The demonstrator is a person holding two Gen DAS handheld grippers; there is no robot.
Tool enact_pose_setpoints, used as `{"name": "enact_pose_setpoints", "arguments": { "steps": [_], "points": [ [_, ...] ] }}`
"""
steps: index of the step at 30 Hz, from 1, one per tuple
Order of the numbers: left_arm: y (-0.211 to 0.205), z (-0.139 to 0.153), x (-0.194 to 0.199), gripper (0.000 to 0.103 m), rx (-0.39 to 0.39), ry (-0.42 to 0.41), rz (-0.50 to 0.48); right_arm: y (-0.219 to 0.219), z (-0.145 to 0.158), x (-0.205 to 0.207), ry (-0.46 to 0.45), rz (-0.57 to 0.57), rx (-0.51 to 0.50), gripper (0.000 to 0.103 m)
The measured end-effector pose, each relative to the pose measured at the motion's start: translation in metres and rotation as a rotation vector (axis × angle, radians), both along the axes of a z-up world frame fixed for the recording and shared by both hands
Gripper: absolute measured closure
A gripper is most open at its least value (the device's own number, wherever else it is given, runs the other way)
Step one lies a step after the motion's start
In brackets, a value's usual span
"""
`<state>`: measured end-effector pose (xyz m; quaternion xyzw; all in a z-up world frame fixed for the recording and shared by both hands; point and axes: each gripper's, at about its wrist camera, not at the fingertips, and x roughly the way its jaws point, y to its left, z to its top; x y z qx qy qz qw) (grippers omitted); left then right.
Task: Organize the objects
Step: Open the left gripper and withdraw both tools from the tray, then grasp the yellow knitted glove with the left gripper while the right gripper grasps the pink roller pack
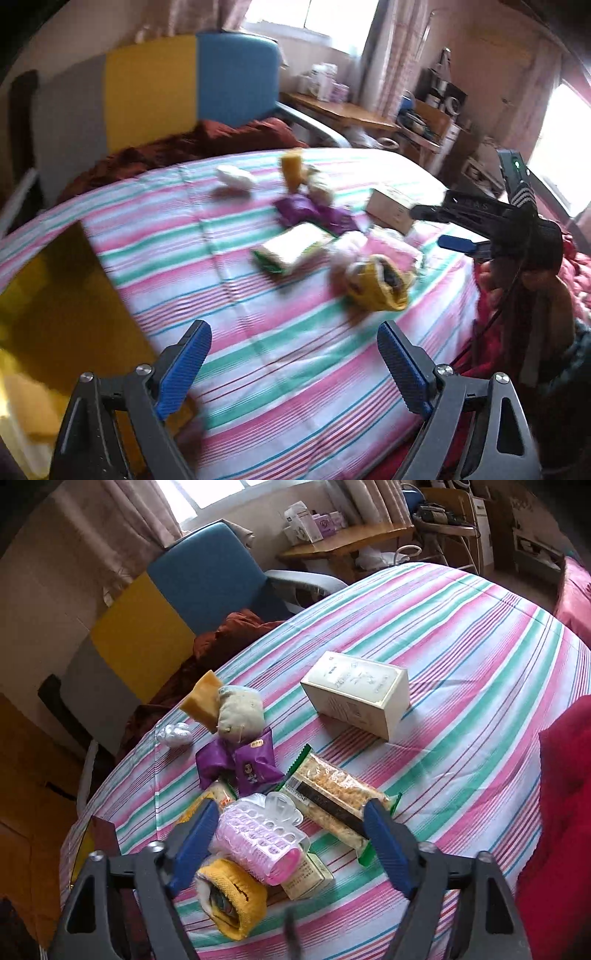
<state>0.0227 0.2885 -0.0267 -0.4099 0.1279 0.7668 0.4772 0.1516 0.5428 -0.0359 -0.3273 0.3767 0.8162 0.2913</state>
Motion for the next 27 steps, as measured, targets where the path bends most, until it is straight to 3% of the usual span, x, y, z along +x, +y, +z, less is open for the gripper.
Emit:
{"name": "enact_pose_setpoints", "arguments": {
  "steps": [7,13,22,23,24,25,27],
  "points": [
    [0.049,-0.017,0.003,0.010,-0.042,-0.067,-0.062,0.003,0.002,0.002,0.021,-0.020,0.017,0.008],
    [0.082,-0.027,0.005,0.010,-0.055,-0.110,-0.078,0.013,0.009,0.020,0.112,-0.102,0.019,0.008],
    [0.123,-0.049,0.005,0.013,-0.094,-0.122,-0.098,0.013,0.005,0.010,0.103,-0.042,-0.019,0.008],
    [0.128,-0.051,0.004,0.014,-0.092,-0.123,-0.103,0.012,0.004,0.010,0.103,-0.041,-0.023,0.008],
    [0.132,-0.053,0.004,0.023,-0.093,-0.123,-0.110,0.013,0.003,0.010,0.103,-0.038,-0.030,0.008],
    [0.136,-0.056,0.004,0.039,-0.096,-0.125,-0.128,0.013,0.002,0.009,0.101,-0.037,-0.034,0.008],
    [0.138,-0.061,0.004,0.055,-0.102,-0.139,-0.148,0.013,0.000,0.008,0.090,-0.034,-0.041,0.008]
  ]
}}
